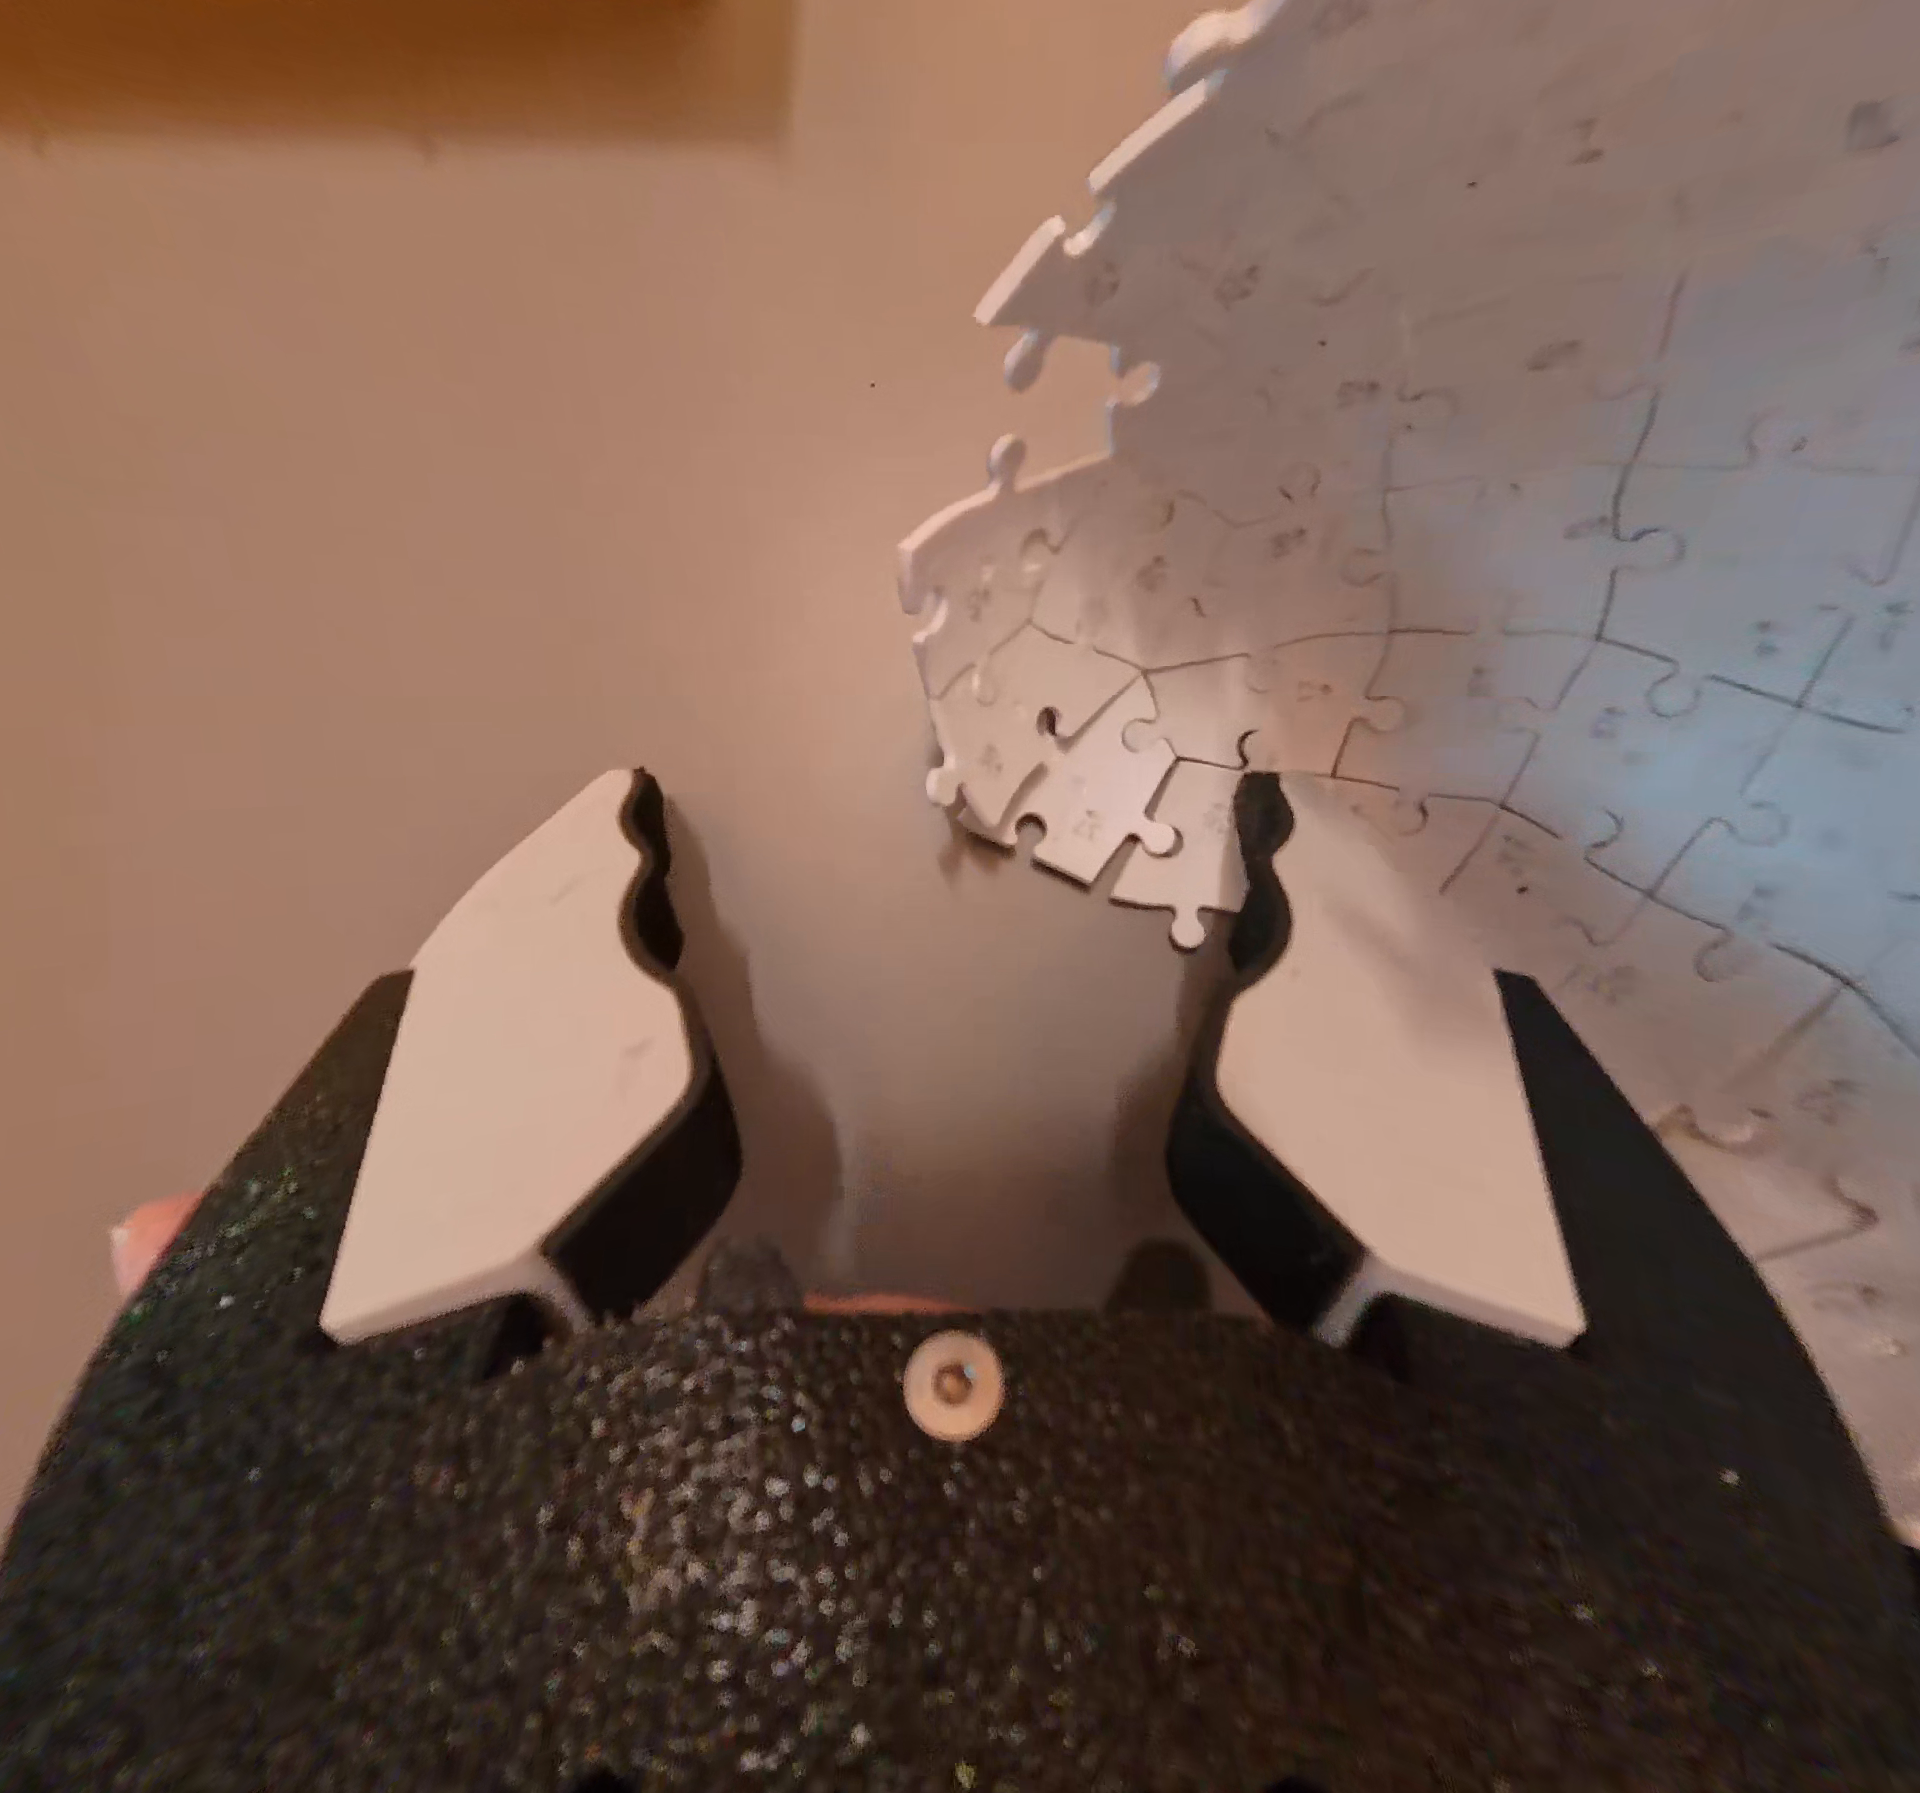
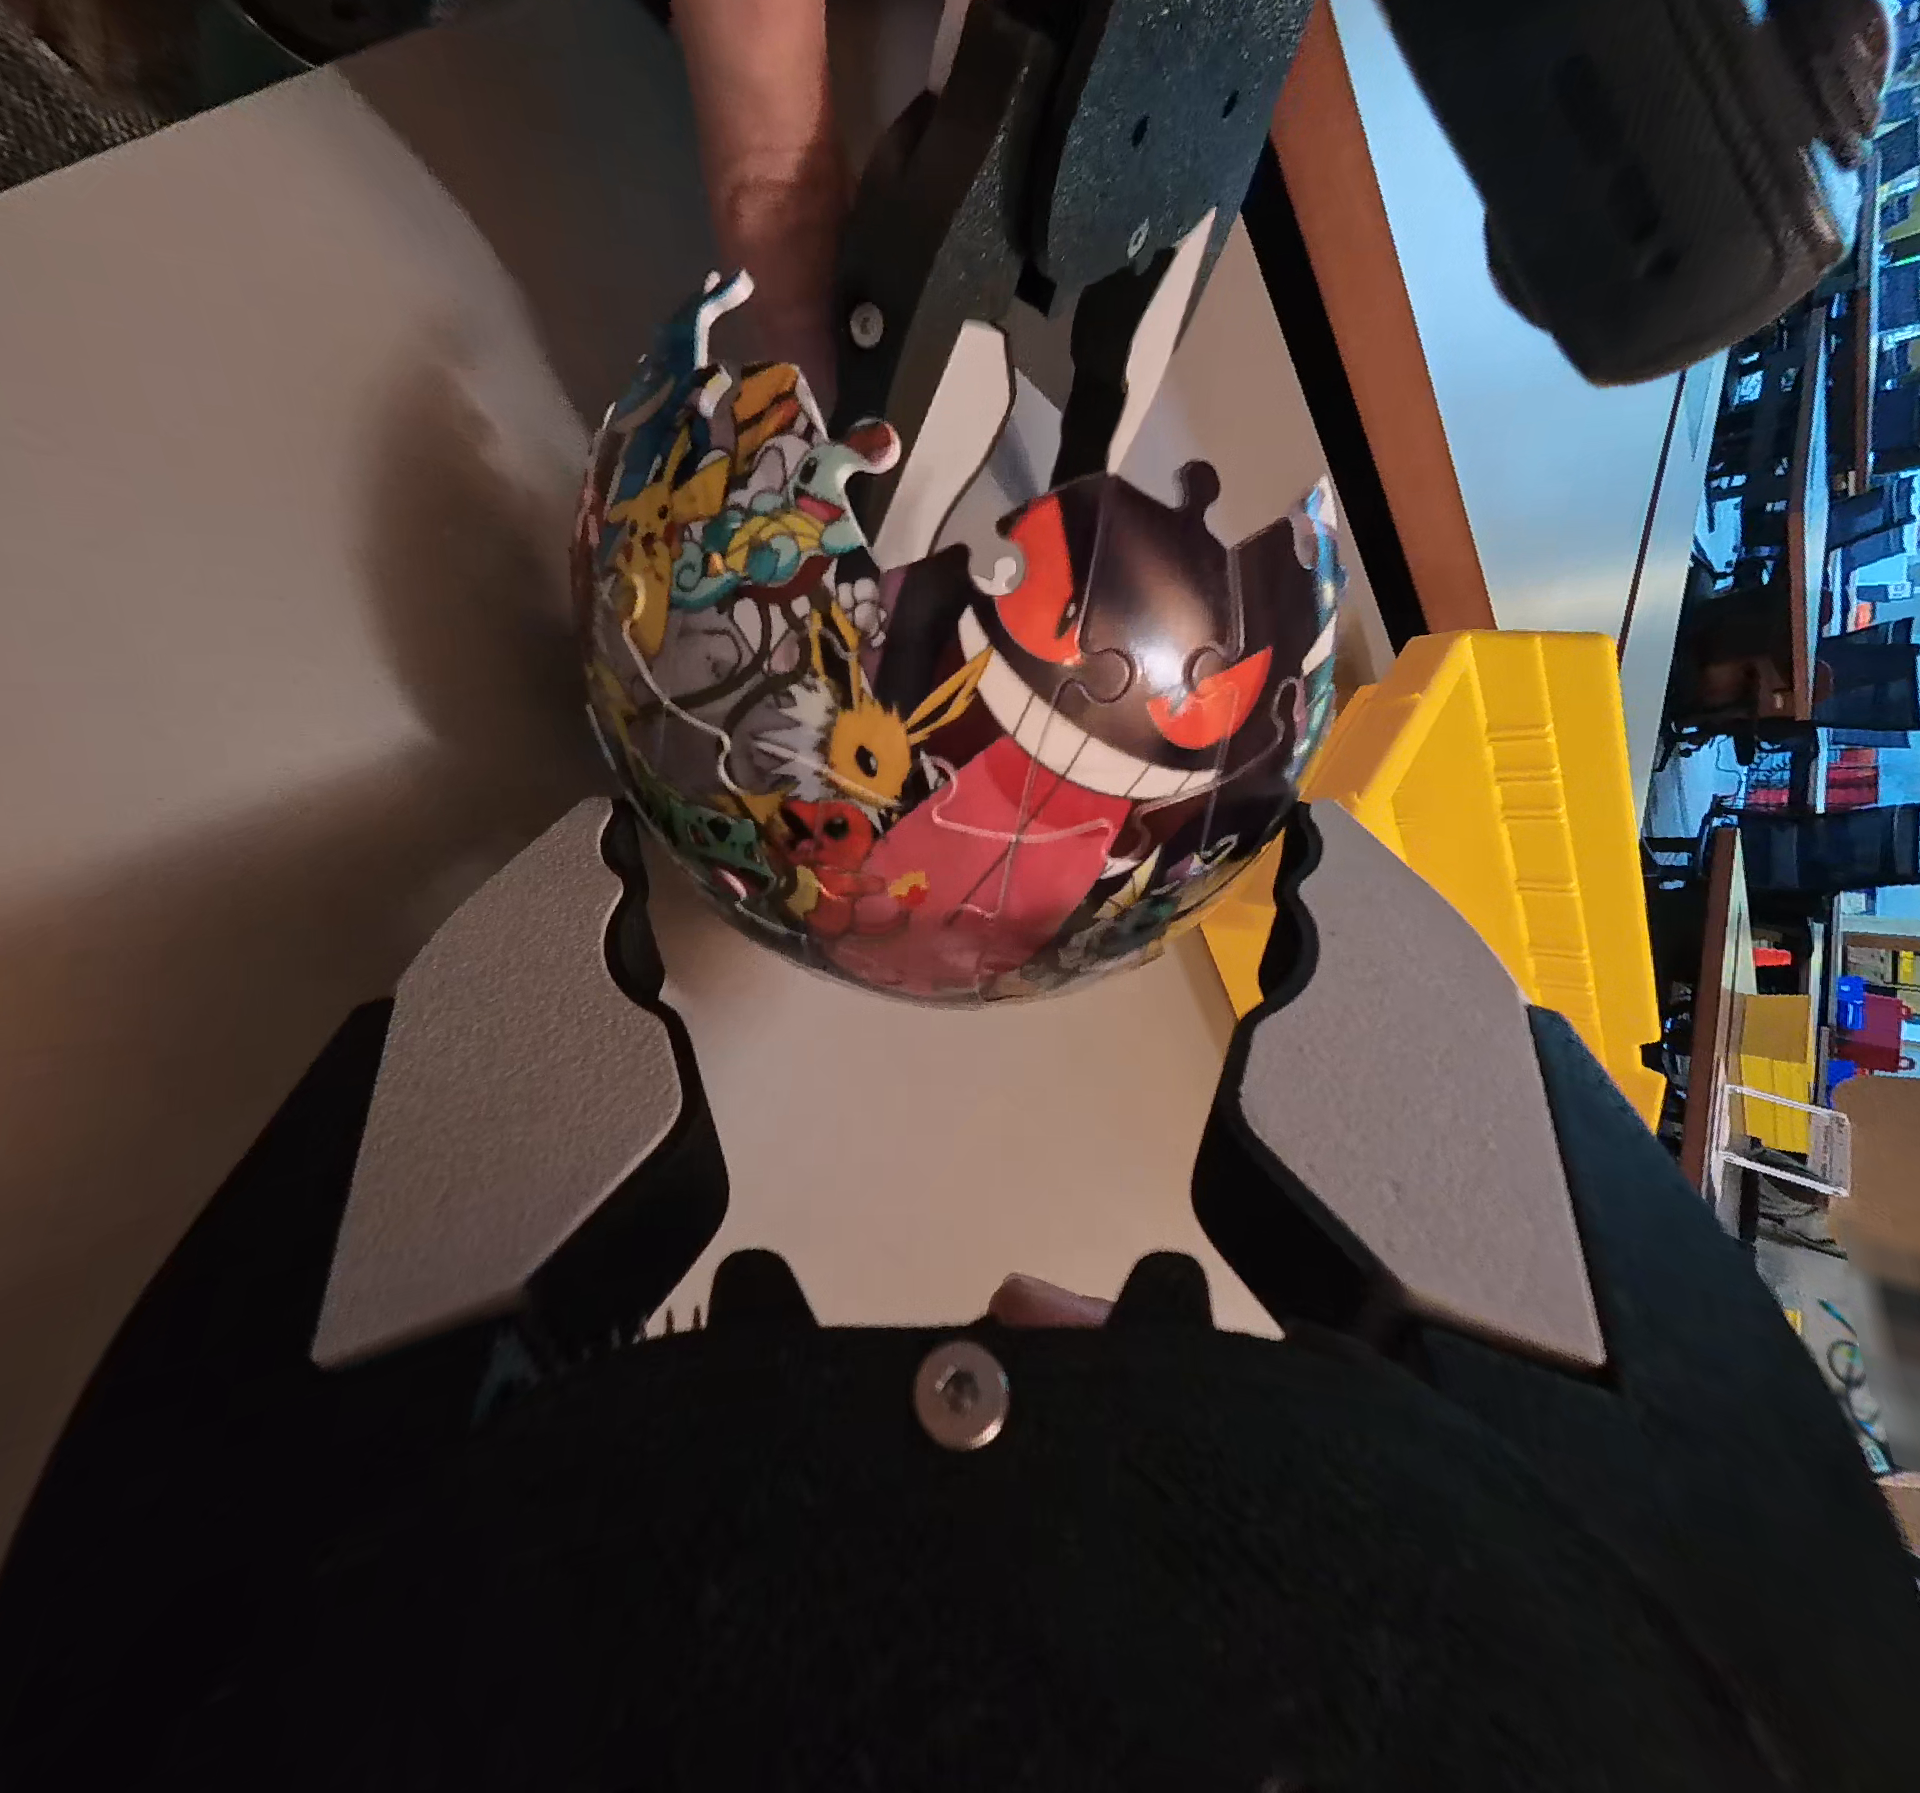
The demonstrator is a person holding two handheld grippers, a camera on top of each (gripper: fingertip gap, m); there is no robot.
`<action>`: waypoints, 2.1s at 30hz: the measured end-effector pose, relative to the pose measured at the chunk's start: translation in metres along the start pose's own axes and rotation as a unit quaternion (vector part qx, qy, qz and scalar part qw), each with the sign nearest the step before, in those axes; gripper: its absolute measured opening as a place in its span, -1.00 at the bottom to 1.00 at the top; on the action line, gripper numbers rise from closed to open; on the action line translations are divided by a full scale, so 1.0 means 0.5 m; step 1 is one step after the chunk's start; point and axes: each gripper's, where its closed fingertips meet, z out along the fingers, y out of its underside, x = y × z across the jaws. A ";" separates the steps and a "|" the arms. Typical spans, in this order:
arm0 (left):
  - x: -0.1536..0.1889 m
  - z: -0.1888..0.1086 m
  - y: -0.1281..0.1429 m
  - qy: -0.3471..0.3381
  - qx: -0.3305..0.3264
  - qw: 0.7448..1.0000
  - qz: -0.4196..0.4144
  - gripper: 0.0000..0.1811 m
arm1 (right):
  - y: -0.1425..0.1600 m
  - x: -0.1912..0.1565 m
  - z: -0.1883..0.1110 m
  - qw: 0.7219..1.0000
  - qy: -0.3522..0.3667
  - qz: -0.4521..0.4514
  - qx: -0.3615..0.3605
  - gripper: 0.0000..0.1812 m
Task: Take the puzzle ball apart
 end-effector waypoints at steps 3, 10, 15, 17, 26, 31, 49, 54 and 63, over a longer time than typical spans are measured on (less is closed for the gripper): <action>-0.003 -0.001 0.002 -0.004 -0.003 1.000 0.001 0.17 | 0.002 -0.001 -0.001 1.000 0.001 0.001 0.000 0.27; -0.010 0.000 0.010 -0.005 -0.016 1.000 -0.022 0.23 | 0.000 -0.003 0.000 1.000 0.002 0.001 0.003 0.27; -0.009 -0.001 0.005 -0.006 -0.011 1.000 -0.007 0.21 | 0.006 -0.002 -0.002 1.000 0.003 0.000 0.000 0.27; -0.008 0.001 0.005 -0.001 -0.008 1.000 -0.011 0.20 | 0.006 -0.002 -0.002 1.000 0.004 0.000 -0.001 0.27; -0.008 0.005 0.002 0.004 0.000 1.000 -0.024 0.18 | 0.006 -0.003 -0.002 1.000 0.005 -0.002 -0.002 0.27; -0.006 0.005 0.000 0.004 0.002 1.000 -0.022 0.16 | 0.004 -0.004 -0.001 1.000 0.005 -0.003 0.000 0.27; 0.010 0.008 0.000 0.018 0.004 1.000 0.003 0.21 | 0.005 -0.003 -0.004 1.000 0.009 -0.009 -0.007 0.26; 0.014 0.006 0.001 0.029 0.007 1.000 0.007 0.20 | 0.006 -0.002 -0.004 1.000 0.010 -0.009 -0.009 0.26; -0.060 -0.027 0.005 0.001 0.033 0.996 -0.079 0.10 | 0.005 0.002 -0.004 1.000 0.014 -0.009 -0.006 0.24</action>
